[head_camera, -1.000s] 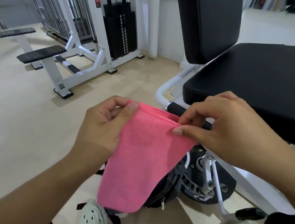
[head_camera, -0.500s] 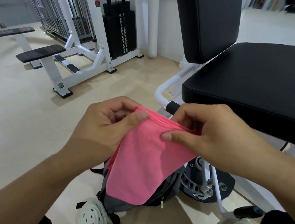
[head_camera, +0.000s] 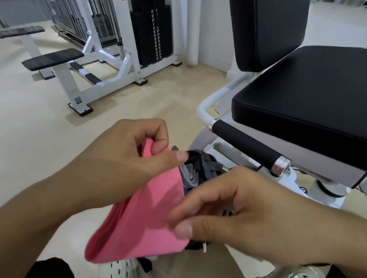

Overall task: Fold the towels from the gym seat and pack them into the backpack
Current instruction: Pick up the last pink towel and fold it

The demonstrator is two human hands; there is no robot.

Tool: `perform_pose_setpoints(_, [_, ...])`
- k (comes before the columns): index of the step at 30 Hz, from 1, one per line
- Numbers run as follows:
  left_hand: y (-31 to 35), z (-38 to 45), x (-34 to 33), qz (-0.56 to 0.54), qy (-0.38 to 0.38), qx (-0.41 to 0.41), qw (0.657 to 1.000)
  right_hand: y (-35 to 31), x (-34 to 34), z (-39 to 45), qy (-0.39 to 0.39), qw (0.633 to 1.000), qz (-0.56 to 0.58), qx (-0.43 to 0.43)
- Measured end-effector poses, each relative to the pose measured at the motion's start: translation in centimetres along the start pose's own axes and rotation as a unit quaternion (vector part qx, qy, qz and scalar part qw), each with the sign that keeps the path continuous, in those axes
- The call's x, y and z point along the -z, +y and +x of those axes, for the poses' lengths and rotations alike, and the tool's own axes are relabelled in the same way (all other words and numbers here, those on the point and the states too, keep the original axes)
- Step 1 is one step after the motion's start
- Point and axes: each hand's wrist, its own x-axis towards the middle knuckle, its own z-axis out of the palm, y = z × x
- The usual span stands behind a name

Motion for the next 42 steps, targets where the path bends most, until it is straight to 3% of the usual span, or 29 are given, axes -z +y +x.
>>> perform_pose_setpoints(3, [0.1, -0.3, 0.6, 0.077, -0.021, -0.023, 0.996, 1.4, 1.0, 0.7, 0.165, 0.963, -0.210, -0.013])
perform_pose_setpoints(5, [0.2, -0.5, 0.8, 0.060, -0.044, -0.024, 0.997, 2.4, 1.1, 1.6, 0.221, 0.946, -0.237, -0.012])
perform_pose_setpoints(11, [0.5, -0.7, 1.0, -0.020, -0.086, -0.091, 0.992, 3.9, 0.2, 3.5, 0.101, 0.984, -0.142, 0.040])
perform_pose_setpoints(21, [-0.1, 0.0, 0.6, -0.044, 0.029, -0.112, 0.992, 3.9, -0.2, 4.2, 0.148, 0.988, -0.009, 0.046])
perform_pose_setpoints(38, [-1.0, 0.6, 0.0, -0.080, 0.061, -0.065, 0.993, 6.7, -0.5, 4.4, 0.190, 0.979, -0.067, -0.026])
perform_pose_setpoints(42, [-0.9, 0.6, -0.3, -0.089, 0.071, -0.066, 0.991, 7.9, -0.5, 4.7, 0.137, 0.986, -0.078, -0.046])
